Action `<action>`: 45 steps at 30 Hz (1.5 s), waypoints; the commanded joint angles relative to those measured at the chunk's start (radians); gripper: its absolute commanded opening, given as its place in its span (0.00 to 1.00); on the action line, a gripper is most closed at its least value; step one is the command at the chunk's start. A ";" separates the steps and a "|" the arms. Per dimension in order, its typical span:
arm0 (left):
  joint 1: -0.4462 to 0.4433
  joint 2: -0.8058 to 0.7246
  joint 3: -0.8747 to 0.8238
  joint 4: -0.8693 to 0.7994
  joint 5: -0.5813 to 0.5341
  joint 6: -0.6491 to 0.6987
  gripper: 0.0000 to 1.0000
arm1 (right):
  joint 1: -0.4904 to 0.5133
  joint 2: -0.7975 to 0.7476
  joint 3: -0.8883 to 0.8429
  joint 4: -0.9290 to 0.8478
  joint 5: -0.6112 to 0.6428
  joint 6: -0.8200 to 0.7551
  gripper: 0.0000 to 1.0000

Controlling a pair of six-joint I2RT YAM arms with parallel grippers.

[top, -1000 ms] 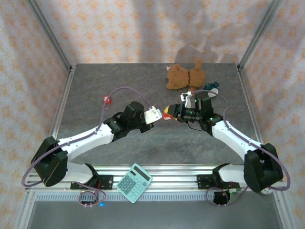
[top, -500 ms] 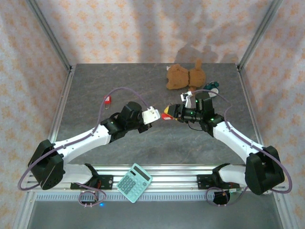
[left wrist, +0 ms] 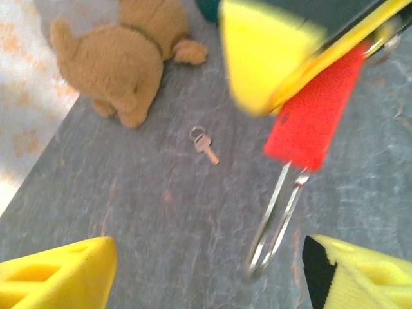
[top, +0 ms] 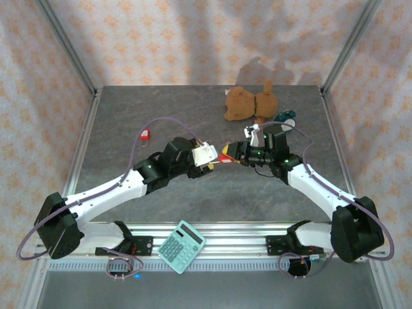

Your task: Unlock with the key

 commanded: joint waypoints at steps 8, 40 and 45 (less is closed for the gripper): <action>-0.064 0.102 0.026 0.134 0.029 0.022 0.72 | 0.037 -0.014 0.024 -0.003 0.000 -0.027 0.31; -0.118 0.075 -0.167 0.554 -0.306 0.139 0.22 | 0.053 -0.119 -0.038 0.018 0.352 0.281 0.66; -0.177 0.133 -0.218 0.766 -0.450 0.324 0.22 | 0.055 -0.079 -0.039 0.084 0.304 0.321 0.68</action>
